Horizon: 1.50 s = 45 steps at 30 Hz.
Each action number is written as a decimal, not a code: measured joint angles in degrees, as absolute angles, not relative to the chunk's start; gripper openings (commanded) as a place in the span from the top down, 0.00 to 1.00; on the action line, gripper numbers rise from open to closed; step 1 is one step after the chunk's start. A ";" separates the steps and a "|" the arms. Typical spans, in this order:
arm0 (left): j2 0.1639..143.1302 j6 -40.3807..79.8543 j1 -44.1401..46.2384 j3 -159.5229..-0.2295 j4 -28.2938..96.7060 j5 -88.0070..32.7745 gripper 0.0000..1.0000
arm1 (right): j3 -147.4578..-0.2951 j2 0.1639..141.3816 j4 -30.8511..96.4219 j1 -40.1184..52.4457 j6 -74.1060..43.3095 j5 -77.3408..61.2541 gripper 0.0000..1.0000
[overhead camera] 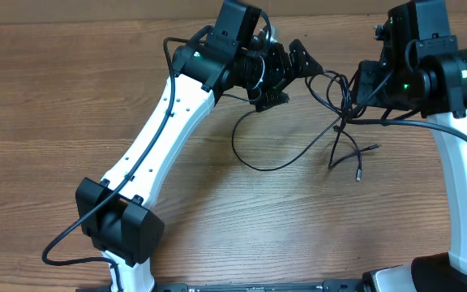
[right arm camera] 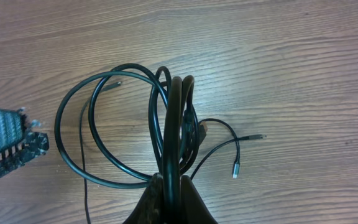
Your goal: Untangle cables
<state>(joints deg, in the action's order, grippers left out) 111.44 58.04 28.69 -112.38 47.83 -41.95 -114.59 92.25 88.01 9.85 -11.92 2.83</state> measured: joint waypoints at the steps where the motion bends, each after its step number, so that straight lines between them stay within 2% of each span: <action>1: 111.44 58.13 28.69 -112.38 47.81 -41.52 0.12 | -114.58 92.25 87.94 9.85 -11.92 2.70 0.96; 10: 111.44 59.22 28.75 -112.38 47.48 -39.64 0.28 | -114.58 92.25 87.15 9.85 -11.94 -1.85 0.96; 12: 111.55 59.79 28.80 -112.38 46.76 -40.18 0.40 | -114.58 92.25 86.98 9.85 -11.92 -3.01 0.96; 14: 111.83 60.16 28.80 -112.38 46.41 -40.75 0.47 | -114.58 92.25 87.00 9.85 -11.94 -3.88 0.96; 15: 112.03 60.16 28.80 -112.38 46.26 -41.08 0.55 | -114.58 92.25 87.00 9.85 -11.92 -4.16 0.96; 17: 112.66 60.14 28.80 -112.38 46.28 -41.71 0.86 | -114.58 92.25 87.00 9.85 -11.94 -4.54 0.96; 18: 112.90 60.36 28.80 -112.38 46.26 -41.80 0.96 | -114.58 92.25 86.96 9.85 -11.92 -4.60 0.96; 27: 113.65 60.29 28.80 -112.38 45.84 -42.44 0.96 | -114.58 92.25 86.91 9.85 -11.94 -5.10 0.96; 33: 113.65 59.37 27.44 -112.36 40.23 -46.89 0.96 | -114.58 92.25 87.15 9.85 -11.94 -4.82 0.96; 40: 113.65 51.79 12.12 -112.36 45.28 -58.83 0.96 | -114.58 92.25 88.05 9.87 -11.97 -2.94 0.96; 45: 113.65 46.81 4.67 -112.36 49.89 -64.25 0.96 | -114.58 92.25 87.74 10.48 -11.97 -3.46 0.96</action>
<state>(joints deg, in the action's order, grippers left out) 113.65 46.81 4.67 -112.36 49.89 -64.25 -114.59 92.25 87.74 10.48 -11.97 -3.46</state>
